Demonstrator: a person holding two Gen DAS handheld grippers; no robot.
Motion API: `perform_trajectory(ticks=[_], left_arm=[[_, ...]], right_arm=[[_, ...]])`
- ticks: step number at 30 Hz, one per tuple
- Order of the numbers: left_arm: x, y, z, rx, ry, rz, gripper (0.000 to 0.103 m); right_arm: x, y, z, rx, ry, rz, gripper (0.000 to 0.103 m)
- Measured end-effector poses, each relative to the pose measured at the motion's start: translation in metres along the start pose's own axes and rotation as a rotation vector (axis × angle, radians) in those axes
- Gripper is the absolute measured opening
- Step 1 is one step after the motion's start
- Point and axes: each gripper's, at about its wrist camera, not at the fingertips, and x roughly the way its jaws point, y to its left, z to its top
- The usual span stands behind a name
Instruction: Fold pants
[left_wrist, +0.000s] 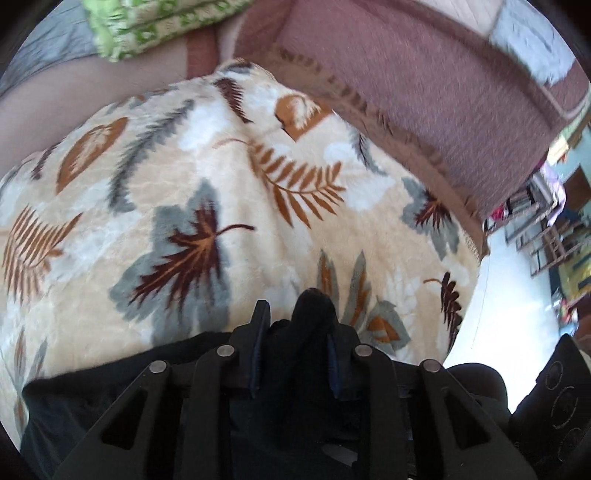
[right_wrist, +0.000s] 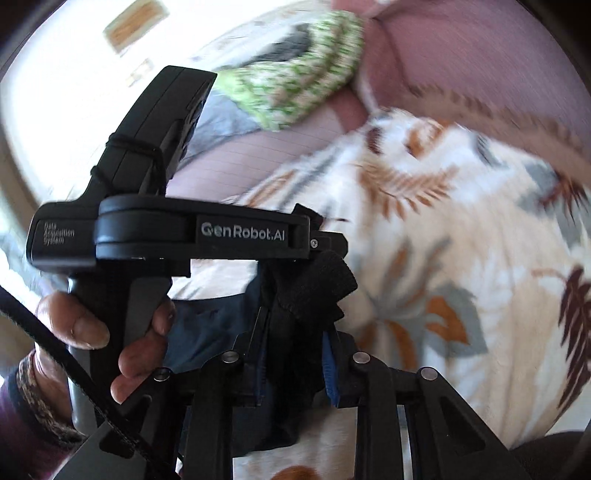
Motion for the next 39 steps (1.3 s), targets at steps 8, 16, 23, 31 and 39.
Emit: perform_trajectory(ticks=[8, 16, 23, 31, 39], left_arm=[[-0.06, 0.095, -0.057, -0.244, -0.094, 0.026, 0.026], [-0.109, 0.17, -0.136, -0.529, -0.197, 0.01, 0.043], [-0.167, 0.189, -0.202, -0.656, -0.413, 0.13, 0.065], [-0.188, 0.197, -0.232, -0.655, -0.499, 0.292, 0.072], [-0.199, 0.202, -0.243, -0.683, -0.518, 0.413, 0.072]], right_arm=[[0.028, 0.085, -0.004, -0.226, 0.103, 0.131, 0.027], [0.074, 0.154, -0.046, -0.446, 0.257, 0.214, 0.033], [0.085, 0.176, -0.074, -0.471, 0.382, 0.37, 0.061], [0.054, 0.188, -0.055, -0.504, 0.389, 0.419, 0.068], [0.095, 0.183, -0.015, -0.338, 0.398, 0.268, 0.037]])
